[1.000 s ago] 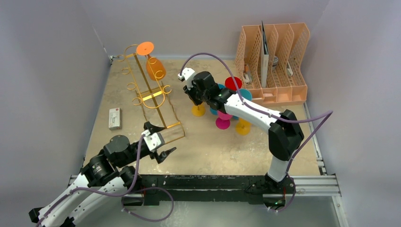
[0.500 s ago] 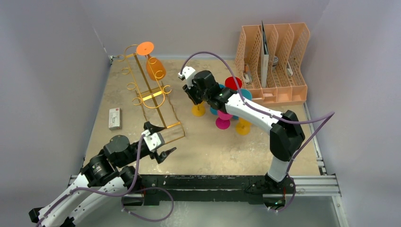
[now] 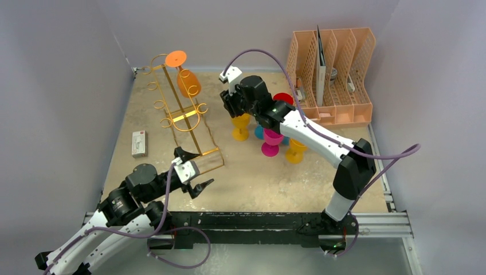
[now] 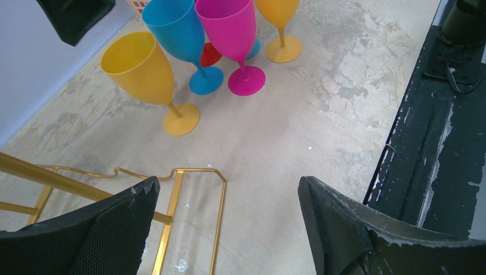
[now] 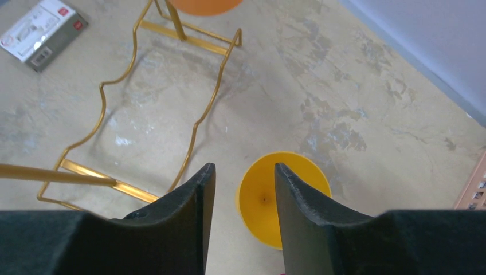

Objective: Take the wine glass off the wine glass rack
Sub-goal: Place the wine glass at the center of the board, then pick up the wine glass from the wine rack.

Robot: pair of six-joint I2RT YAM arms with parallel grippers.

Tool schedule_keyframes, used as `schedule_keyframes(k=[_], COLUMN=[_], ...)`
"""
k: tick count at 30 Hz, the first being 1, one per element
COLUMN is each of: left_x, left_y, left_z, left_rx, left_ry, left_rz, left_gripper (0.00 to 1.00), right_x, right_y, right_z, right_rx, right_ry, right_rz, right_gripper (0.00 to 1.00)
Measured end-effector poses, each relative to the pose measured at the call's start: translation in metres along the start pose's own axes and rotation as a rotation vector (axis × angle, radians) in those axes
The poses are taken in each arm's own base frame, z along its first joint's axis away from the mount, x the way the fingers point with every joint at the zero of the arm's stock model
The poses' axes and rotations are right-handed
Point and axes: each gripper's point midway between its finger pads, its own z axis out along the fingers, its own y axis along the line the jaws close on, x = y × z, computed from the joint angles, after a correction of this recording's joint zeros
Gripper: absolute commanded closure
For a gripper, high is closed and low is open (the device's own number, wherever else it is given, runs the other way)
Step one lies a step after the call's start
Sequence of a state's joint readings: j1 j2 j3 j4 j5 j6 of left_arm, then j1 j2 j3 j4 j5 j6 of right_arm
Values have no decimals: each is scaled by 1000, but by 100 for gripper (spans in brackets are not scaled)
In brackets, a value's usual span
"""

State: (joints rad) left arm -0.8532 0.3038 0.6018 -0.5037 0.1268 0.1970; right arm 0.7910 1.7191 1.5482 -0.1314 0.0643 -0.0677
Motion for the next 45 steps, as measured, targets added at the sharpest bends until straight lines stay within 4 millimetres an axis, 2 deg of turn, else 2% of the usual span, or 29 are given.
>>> schedule_keyframes(k=[4, 11, 14, 19, 31, 34, 45], left_x=[0, 0, 0, 1, 3, 5, 13], left_y=[0, -1, -1, -2, -5, -7, -14], left_z=[0, 0, 0, 1, 2, 4, 10], left_rx=[1, 4, 6, 13, 32, 42, 85], left_ry=[0, 0, 1, 3, 16, 25, 63], left_rz=[1, 3, 4, 3, 1, -1, -9], left_gripper=[10, 9, 9, 8, 7, 7, 6], right_x=[-20, -80, -96, -110, -150, -155, -185], right_y=[-3, -10, -15, -17, -7, -5, -4], right_z=[-3, -2, 0, 12, 68, 77, 81], right_rx=[18, 32, 13, -53, -242, -267, -322], right_ry=[-37, -90, -107, -110, -203, -225, -317], right_rz=[45, 220, 317, 487, 823, 884, 954], right_gripper=[50, 48, 47, 46, 45, 45, 45])
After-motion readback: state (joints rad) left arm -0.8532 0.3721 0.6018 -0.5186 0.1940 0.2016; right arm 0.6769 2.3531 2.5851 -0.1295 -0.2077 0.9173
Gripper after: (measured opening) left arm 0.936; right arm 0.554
